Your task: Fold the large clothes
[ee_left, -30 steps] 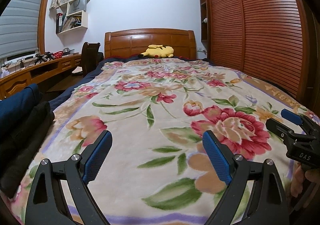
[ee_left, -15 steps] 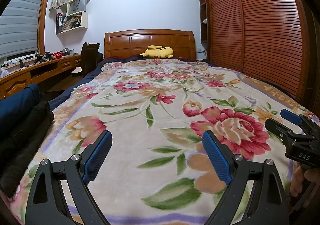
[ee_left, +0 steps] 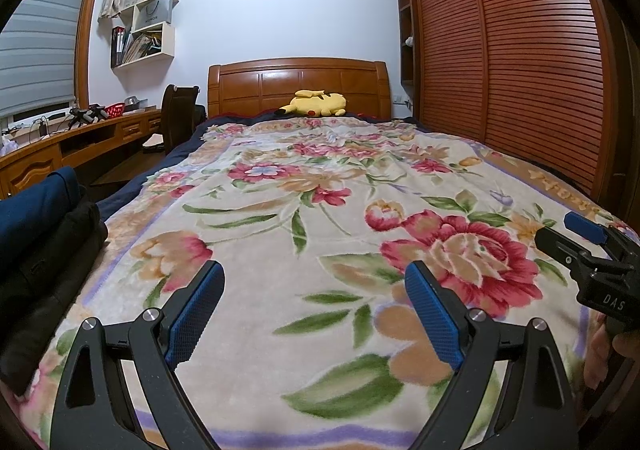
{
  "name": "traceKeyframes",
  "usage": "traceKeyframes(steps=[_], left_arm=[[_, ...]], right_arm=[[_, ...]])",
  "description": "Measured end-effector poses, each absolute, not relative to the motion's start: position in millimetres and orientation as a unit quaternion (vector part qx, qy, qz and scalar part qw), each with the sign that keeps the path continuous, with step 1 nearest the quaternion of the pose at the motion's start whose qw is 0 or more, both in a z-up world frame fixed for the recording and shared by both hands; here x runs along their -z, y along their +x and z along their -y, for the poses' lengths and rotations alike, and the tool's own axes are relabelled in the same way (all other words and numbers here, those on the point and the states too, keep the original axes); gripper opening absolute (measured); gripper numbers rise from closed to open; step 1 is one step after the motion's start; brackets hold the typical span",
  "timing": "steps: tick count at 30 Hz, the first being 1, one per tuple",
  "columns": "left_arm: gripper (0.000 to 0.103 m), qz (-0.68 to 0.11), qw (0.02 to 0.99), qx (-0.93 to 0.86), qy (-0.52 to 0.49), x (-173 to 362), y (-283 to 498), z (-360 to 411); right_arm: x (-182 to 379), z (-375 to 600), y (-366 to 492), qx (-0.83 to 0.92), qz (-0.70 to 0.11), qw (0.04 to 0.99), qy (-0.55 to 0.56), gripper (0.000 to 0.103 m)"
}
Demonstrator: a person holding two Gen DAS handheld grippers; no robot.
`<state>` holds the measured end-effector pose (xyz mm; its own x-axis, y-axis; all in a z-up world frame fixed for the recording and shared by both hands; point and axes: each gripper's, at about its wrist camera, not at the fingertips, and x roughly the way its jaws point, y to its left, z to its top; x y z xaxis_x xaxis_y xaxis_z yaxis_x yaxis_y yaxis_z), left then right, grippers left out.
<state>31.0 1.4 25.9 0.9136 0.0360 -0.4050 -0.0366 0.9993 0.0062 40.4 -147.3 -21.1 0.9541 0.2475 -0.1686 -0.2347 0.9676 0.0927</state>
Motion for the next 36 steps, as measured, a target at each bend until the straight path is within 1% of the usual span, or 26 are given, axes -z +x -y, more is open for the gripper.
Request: traceKeyframes(steps=[36], left_arm=[[0.092,-0.207,0.978,-0.019,0.0,-25.1,30.6,-1.7]], right_arm=[[24.4,149.7,39.4,-0.125,-0.087,0.988,0.031,0.091]])
